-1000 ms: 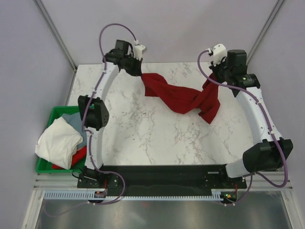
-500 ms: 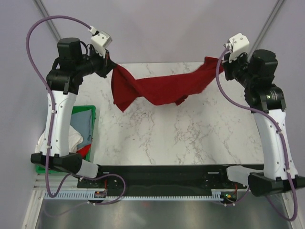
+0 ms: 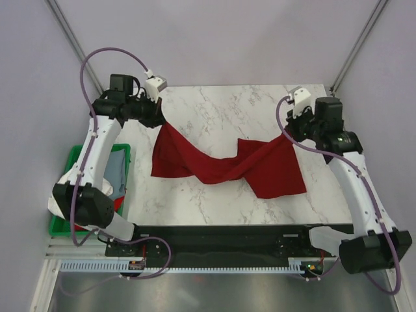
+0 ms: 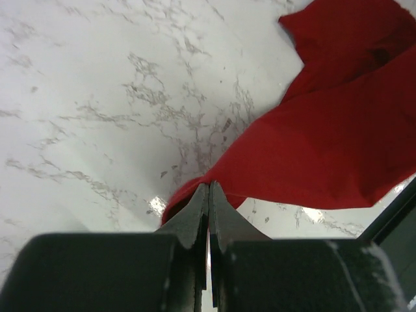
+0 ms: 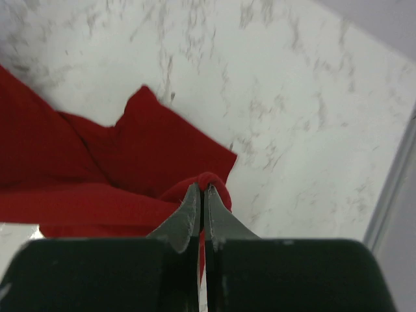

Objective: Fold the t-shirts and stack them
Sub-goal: Flatten the tshirt out

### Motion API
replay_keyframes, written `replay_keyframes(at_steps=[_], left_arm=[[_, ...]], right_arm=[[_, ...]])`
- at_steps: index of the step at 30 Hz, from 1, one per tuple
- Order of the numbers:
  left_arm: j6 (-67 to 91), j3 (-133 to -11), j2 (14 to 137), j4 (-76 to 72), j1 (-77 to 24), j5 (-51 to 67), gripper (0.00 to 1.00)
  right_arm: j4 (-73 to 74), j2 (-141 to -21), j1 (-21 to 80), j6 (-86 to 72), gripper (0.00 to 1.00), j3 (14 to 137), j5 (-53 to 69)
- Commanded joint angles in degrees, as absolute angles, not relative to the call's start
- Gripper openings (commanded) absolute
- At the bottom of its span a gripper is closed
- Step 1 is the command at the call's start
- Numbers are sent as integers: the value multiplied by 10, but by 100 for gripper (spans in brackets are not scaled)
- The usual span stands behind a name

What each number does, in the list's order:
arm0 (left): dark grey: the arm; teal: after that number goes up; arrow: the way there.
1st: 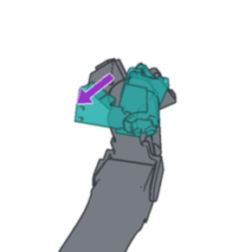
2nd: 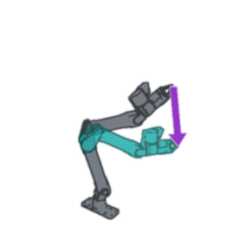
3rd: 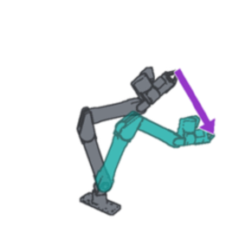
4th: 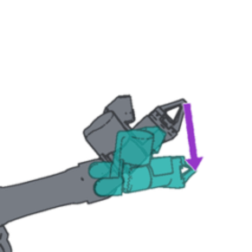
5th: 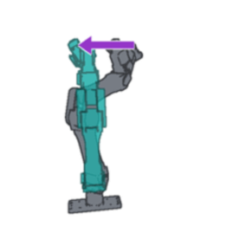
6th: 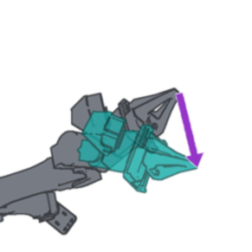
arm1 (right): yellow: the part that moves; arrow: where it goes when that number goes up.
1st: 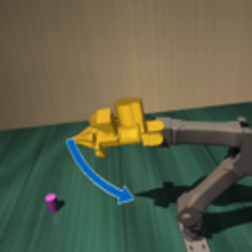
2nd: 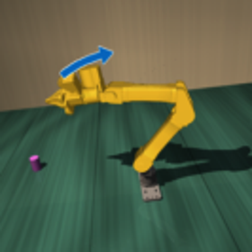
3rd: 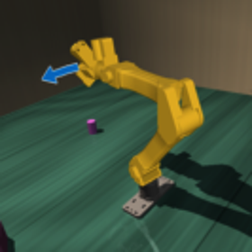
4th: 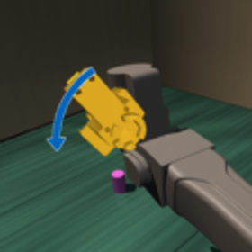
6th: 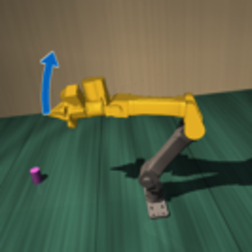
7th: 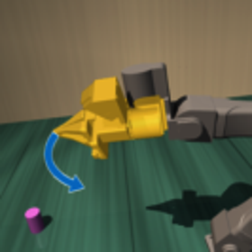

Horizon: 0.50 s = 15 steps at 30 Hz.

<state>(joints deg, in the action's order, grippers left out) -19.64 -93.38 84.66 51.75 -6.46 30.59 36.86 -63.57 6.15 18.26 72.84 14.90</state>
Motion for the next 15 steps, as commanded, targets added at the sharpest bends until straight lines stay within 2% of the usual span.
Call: replay_keyframes(at_steps=[1,4,5,6,7,10,11,15], left_arm=[[-223,-912,917,481,-62,322,2],[-215,-928,984,434,-62,299,2],[-205,-942,1039,427,-62,271,6],[-202,-982,1063,425,-61,256,10],[-199,-1004,1090,426,-61,237,15],[-188,-1055,1122,425,-57,193,27],[-181,-1053,1108,419,-57,176,34],[-153,-1008,1052,407,-56,161,43]], right_arm=[[324,-698,60,198,0,682,133],[286,-786,60,188,3,680,102],[278,-811,60,182,9,691,75],[278,-831,59,175,27,723,66],[287,-860,57,170,33,742,59],[324,-851,45,185,37,790,58],[340,-843,36,205,38,795,62],[460,-787,15,270,40,760,132]])
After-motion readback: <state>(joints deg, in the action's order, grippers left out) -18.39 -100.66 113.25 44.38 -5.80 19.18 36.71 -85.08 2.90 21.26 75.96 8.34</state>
